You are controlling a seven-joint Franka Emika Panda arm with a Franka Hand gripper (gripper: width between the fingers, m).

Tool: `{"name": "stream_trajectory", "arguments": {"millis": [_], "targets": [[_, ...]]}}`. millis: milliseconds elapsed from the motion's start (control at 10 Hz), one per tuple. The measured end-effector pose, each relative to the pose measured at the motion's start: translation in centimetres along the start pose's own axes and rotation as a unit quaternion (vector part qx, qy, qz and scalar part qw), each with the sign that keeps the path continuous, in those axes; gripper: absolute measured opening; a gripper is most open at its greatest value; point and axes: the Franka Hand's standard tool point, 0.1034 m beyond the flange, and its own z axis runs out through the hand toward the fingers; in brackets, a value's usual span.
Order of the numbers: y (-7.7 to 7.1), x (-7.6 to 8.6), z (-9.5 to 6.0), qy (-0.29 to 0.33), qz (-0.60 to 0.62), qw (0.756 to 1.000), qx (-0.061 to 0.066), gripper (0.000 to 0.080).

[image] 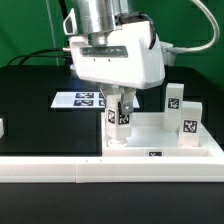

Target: Assemble square table

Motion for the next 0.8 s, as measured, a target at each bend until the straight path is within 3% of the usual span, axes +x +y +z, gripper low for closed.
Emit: {"name": "stream_trajectory", "arguments": {"millis": [800], "targets": [[0.4, 0.8, -0.1, -0.008, 0.170, 0.985, 0.010, 0.0292]]}}
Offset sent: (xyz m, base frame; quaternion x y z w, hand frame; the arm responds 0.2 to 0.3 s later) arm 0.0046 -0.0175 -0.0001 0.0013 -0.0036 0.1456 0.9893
